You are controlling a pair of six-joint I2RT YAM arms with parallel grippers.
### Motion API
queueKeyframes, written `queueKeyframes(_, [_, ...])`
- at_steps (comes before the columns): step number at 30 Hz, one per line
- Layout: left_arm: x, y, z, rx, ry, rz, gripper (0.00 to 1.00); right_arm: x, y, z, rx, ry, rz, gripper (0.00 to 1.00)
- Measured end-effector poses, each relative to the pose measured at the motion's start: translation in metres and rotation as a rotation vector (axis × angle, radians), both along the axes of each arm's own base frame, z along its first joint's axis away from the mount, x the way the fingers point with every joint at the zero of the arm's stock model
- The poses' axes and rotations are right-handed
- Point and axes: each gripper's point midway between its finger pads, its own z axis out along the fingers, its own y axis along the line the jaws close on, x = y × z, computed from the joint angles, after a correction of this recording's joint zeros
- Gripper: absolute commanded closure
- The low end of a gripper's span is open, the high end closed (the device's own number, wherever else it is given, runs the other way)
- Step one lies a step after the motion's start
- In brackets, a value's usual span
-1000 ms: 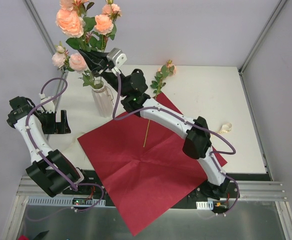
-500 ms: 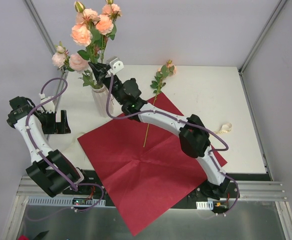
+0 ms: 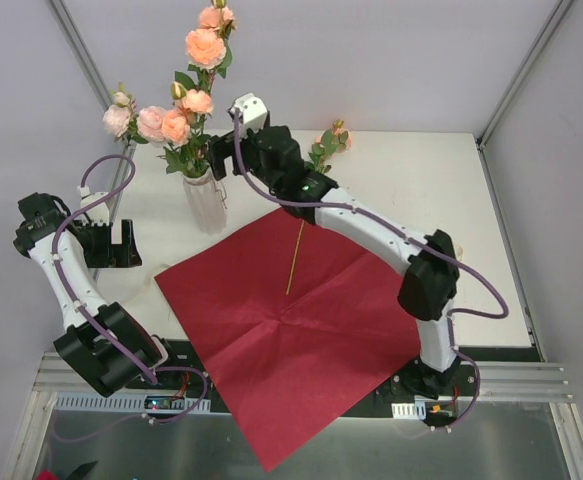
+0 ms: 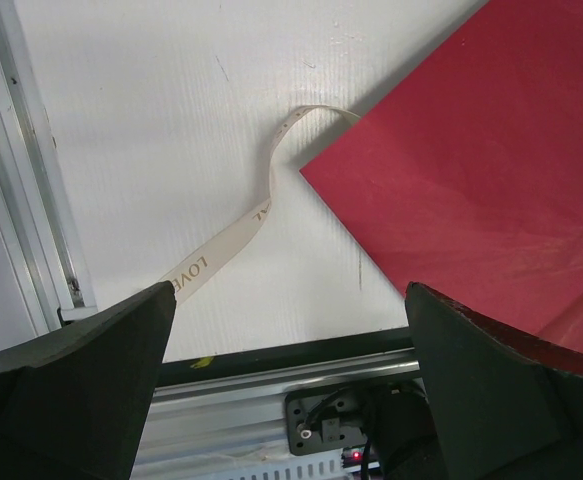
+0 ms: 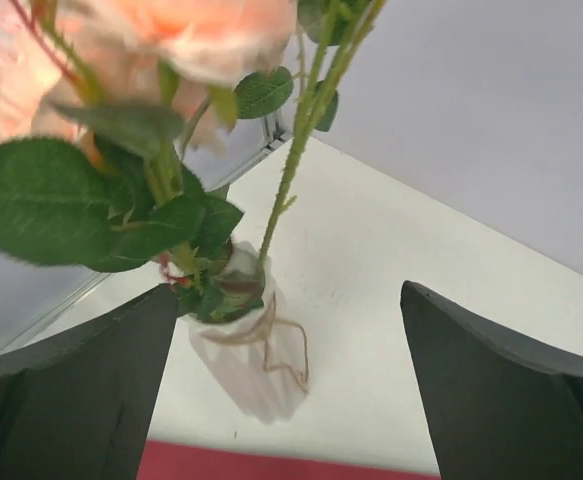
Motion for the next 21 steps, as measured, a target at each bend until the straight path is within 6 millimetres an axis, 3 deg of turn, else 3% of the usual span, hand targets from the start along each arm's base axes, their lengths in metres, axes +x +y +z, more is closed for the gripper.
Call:
queueKeyframes(4, [0.000,0.000,0.000,-0.002,0.000,0.002,0.01,-0.011,-0.039,0.018,-0.010,0.087,-0.024,0.04])
queueKeyframes(6, [0.000,-0.001,0.000,-0.004,-0.001,0.002,0.01,-0.010,-0.064,0.013,0.003,0.181,-0.046,0.04])
queueKeyframes(8, [0.001,-0.001,0.001,-0.007,-0.005,0.000,0.01,0.000,-0.091,-0.006,0.009,0.279,-0.095,0.04])
queueKeyframes(11, [0.001,-0.002,0.001,-0.011,-0.007,-0.001,0.01,0.020,-0.139,-0.073,-0.025,0.479,-0.198,0.04])
queueKeyframes(15, [0.001,-0.002,0.001,-0.013,-0.008,-0.001,0.01,0.034,-0.186,-0.175,-0.152,0.729,-0.350,0.04])
queueKeyframes(18, [0.001,-0.003,0.001,-0.016,-0.007,0.003,0.01,0.029,-0.200,-0.231,-0.272,0.836,-0.431,0.04])
queueKeyframes(21, [0.001,-0.003,0.001,-0.022,-0.004,0.009,0.01,0.027,-0.201,-0.261,-0.351,0.883,-0.490,0.01])
